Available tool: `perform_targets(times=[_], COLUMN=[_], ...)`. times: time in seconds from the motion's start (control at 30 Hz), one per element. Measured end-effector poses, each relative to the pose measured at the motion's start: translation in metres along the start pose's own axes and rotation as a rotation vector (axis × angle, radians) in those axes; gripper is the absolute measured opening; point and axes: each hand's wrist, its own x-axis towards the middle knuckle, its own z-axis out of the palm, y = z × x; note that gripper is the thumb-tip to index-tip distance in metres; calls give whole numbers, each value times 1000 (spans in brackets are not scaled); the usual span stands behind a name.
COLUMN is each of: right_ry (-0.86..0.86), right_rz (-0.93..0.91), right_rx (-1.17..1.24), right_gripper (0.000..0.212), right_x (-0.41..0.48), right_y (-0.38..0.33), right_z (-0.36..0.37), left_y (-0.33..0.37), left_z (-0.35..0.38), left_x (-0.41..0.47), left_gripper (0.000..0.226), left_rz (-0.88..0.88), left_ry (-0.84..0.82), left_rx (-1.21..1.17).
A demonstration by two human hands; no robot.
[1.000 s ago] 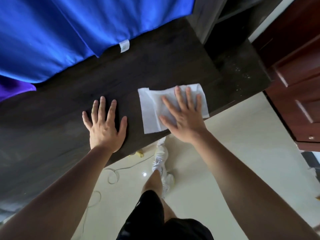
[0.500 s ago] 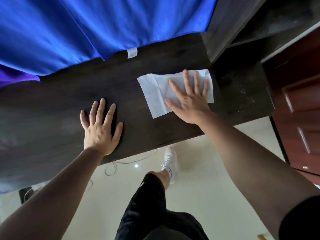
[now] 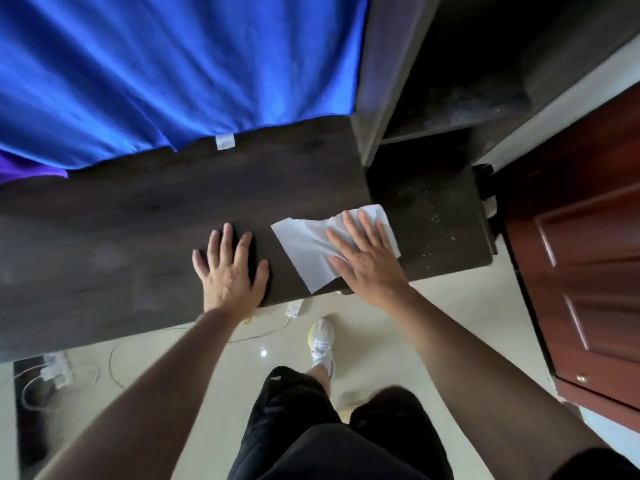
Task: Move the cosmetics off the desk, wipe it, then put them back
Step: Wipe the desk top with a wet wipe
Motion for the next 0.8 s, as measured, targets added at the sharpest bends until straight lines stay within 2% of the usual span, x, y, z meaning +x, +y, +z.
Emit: perform_targets(times=[0.17, 0.3, 0.4, 0.5, 0.63, 0.8], right_ry=[122, 90, 132, 143, 161, 211], right_rz=[-32, 44, 110, 129, 82, -28], right_rx=[143, 379, 498, 511, 446, 415], right_gripper=[44, 39, 37, 35, 36, 38], right_x=[-15, -32, -50, -62, -57, -54], right_y=[25, 73, 121, 170, 227, 257], right_z=[-14, -25, -39, -58, -82, -64], left_y=[84, 144, 188, 240, 308, 342], left_z=[17, 33, 42, 57, 83, 118], left_x=[-11, -17, -28, -42, -43, -46], left_gripper=[63, 61, 61, 62, 59, 48], left_rz=[136, 95, 53, -23, -20, 13], left_ry=[-39, -30, -8, 32, 129, 126], left_rx=[12, 17, -6, -36, -43, -158])
